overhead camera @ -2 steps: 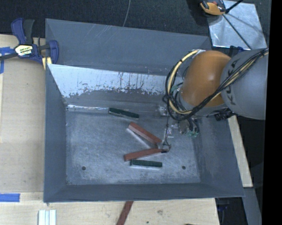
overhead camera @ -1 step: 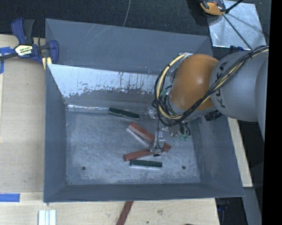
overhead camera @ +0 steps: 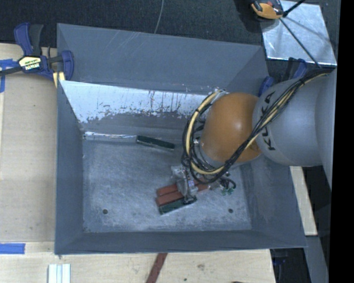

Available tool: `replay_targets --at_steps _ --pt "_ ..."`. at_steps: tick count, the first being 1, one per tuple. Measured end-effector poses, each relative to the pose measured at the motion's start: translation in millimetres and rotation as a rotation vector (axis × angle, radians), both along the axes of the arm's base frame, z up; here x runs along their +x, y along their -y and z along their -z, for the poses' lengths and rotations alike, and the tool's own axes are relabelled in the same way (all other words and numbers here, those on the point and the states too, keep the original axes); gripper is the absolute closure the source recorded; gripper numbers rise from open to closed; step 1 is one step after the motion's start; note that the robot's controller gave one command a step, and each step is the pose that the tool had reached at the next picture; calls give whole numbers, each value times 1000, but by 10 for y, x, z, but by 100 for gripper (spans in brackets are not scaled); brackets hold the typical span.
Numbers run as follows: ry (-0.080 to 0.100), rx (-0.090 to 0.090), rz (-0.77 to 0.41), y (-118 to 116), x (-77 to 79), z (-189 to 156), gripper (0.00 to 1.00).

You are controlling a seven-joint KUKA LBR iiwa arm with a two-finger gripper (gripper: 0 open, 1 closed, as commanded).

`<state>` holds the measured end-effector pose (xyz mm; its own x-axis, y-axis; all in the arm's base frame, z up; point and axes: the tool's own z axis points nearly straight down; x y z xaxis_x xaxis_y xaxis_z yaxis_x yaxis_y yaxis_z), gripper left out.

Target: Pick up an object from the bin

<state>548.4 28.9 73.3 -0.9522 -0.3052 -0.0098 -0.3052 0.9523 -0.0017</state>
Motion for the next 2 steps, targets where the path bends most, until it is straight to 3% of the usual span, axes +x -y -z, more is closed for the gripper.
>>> replay_targets --at_steps 1,2 --pt "0 0 0 0 0 0 100" --pt "-12 -1 -19 144 -35 -556 100"
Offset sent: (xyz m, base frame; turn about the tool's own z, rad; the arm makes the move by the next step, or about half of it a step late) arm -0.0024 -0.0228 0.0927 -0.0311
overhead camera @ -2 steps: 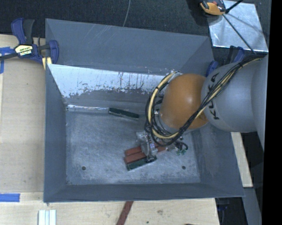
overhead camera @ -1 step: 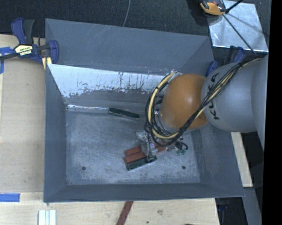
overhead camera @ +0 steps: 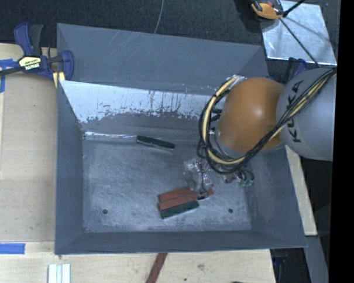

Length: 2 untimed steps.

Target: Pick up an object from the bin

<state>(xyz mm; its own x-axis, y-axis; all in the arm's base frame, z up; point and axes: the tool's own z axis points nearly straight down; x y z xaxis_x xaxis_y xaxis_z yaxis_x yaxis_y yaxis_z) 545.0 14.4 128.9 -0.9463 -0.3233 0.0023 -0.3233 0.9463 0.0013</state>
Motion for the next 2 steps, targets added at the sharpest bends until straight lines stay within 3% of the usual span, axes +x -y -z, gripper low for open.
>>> replay_targets --at_steps 1,2 --pt "1 -3 10 3 26 -230 100" --pt "5 0 -22 -123 8 -380 0"
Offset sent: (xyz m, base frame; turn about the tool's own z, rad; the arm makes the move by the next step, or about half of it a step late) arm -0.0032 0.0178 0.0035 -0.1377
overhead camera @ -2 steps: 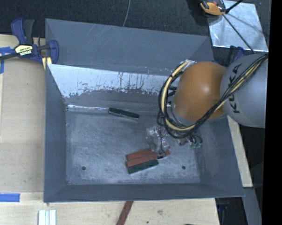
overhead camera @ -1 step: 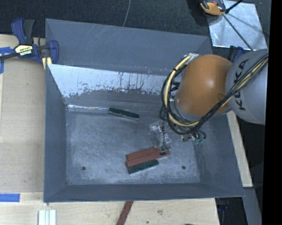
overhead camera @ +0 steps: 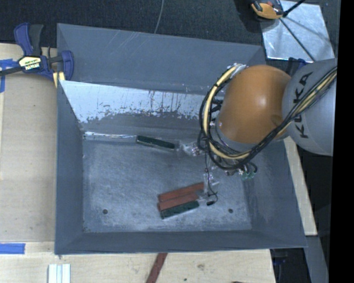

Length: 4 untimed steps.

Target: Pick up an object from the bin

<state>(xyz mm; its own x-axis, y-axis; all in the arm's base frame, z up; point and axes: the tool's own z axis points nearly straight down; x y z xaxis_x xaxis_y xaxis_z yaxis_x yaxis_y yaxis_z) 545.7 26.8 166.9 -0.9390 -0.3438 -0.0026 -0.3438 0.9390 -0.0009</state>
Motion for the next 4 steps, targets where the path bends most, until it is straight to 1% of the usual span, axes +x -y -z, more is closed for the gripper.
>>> replay_targets --at_steps 1,2,3,4 --pt "0 0 -53 -24 -15 157 0" --pt "4 -1 -243 -93 -193 570 0" --pt "3 0 -464 -11 -122 951 100" --pt "3 0 -463 -11 -121 951 100"
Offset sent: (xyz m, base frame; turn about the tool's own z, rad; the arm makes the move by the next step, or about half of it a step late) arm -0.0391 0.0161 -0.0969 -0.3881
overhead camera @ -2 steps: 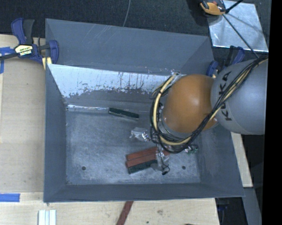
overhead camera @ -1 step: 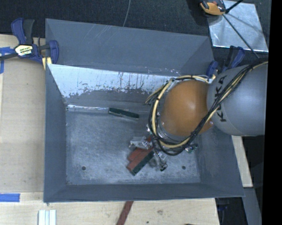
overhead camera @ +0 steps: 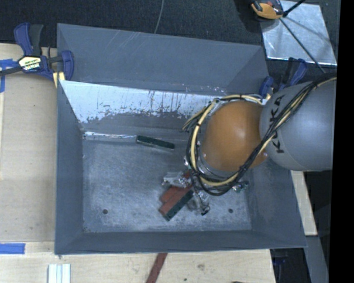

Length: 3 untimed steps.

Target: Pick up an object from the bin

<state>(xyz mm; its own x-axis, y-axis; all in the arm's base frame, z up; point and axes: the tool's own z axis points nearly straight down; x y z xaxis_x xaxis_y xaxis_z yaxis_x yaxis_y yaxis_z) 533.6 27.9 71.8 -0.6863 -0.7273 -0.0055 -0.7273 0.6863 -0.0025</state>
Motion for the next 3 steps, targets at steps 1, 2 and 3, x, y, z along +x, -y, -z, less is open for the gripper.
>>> replay_targets --at_steps 1,2,3 --pt "-11 -2 43 -61 -107 -408 100" --pt "7 -2 -69 -61 -114 -615 100" --pt "-3 -2 -301 265 -418 -1782 100"
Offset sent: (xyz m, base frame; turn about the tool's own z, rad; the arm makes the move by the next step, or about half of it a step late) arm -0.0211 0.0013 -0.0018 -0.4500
